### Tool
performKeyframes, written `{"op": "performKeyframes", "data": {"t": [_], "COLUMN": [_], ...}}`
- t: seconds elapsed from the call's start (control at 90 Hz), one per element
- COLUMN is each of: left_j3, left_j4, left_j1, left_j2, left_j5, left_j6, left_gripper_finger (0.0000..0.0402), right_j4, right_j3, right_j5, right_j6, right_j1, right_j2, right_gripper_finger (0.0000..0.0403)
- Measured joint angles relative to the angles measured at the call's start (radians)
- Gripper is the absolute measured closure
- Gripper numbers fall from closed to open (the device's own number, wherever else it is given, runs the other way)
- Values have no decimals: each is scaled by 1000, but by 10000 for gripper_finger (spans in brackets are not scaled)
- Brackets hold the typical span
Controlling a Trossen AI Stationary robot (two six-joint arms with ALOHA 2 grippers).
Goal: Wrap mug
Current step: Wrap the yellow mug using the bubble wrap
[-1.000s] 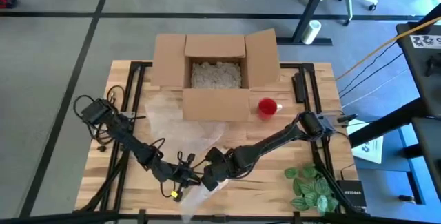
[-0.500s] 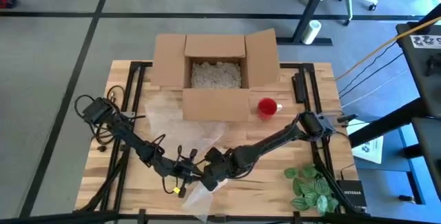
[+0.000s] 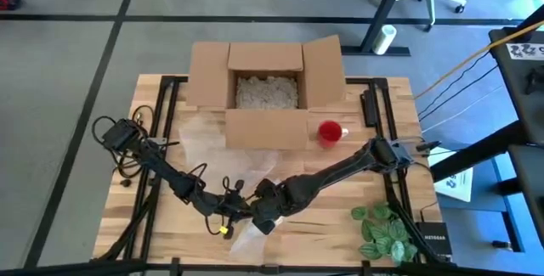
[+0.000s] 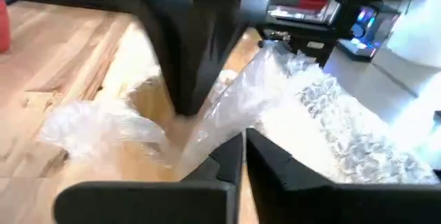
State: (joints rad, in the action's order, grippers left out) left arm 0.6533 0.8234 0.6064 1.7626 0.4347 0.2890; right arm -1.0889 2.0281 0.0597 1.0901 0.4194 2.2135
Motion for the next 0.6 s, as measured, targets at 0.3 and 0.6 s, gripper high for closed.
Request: {"op": "performKeyframes", "data": {"t": [0.3, 0.6], "left_j3": [-1, -2], "left_j4": [-3, 2], "left_j1": [-7, -32], "left_j2": [0, 1], "left_j5": [-3, -5], "left_j6": [0, 0], "left_gripper_finger": [401, 401], "right_j4": [-43, 143], "right_j3": [192, 39], "right_j5": [299, 162], "right_j6": [-113, -149], "right_j1": [41, 43], "right_j2": [-2, -2], "right_gripper_finger": [403, 403]}}
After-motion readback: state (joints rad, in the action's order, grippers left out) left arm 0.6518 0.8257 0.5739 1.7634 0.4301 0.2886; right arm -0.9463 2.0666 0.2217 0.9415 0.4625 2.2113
